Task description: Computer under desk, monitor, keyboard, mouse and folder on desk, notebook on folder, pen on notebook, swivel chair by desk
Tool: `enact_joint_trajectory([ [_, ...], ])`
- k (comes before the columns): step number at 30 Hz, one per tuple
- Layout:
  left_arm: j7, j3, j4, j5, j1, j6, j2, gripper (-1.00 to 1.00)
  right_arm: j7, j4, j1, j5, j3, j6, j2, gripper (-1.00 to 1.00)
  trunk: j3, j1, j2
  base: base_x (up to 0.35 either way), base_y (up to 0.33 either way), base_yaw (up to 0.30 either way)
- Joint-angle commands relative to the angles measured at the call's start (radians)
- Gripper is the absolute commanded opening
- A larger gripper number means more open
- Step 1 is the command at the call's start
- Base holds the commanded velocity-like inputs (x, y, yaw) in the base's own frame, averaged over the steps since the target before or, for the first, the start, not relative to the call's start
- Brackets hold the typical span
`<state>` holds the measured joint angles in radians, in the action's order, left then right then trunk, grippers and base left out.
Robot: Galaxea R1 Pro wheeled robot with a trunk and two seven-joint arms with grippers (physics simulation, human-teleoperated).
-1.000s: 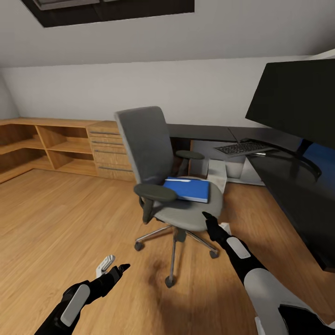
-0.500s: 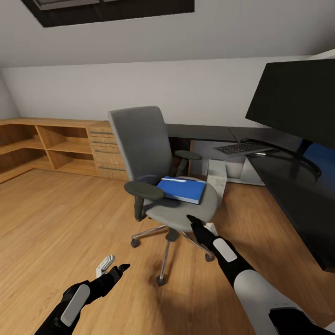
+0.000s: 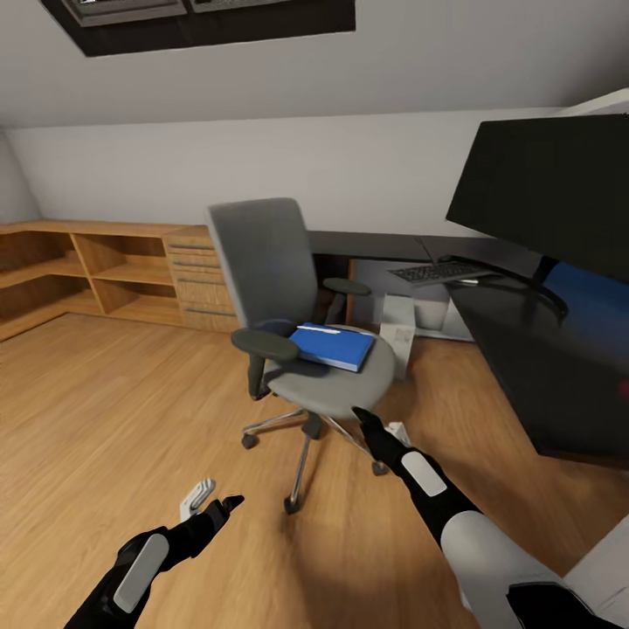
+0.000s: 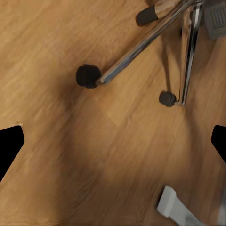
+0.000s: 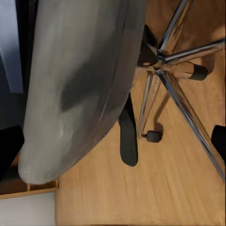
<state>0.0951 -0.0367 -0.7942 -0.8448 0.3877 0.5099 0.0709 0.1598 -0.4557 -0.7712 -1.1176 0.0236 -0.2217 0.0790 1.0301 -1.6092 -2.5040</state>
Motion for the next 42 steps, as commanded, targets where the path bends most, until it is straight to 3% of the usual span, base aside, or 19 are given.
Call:
enact_joint_trajectory([
  [1,0.003,-0.003,0.000,-0.002,0.000,0.007,0.000,1.00,0.001,0.000,0.000,-0.008,0.002,-0.001,-0.001,1.00,0.001,0.001,0.000,-0.196,-0.073,0.000],
  [16,0.005,-0.003,0.002,-0.004,0.000,0.007,0.002,1.00,-0.005,0.000,0.001,-0.012,-0.004,0.003,-0.008,1.00,0.001,0.001,0.000,-0.051,-0.019,0.000],
  [23,0.006,-0.004,0.005,-0.006,-0.003,0.007,0.004,1.00,-0.012,-0.002,0.003,-0.015,-0.020,0.015,-0.023,1.00,-0.001,0.001,0.000,-0.006,-0.002,-0.037],
  [31,0.007,-0.005,0.005,-0.009,-0.007,0.006,0.010,1.00,-0.040,-0.005,0.003,-0.017,-0.064,0.033,-0.043,1.00,-0.009,0.001,0.000,-0.002,-0.001,-0.169],
  [42,0.009,-0.011,0.006,-0.014,-0.022,0.006,0.015,1.00,-0.063,-0.015,0.003,-0.028,-0.075,0.038,-0.066,1.00,-0.020,0.001,0.000,0.005,0.099,-0.215],
])
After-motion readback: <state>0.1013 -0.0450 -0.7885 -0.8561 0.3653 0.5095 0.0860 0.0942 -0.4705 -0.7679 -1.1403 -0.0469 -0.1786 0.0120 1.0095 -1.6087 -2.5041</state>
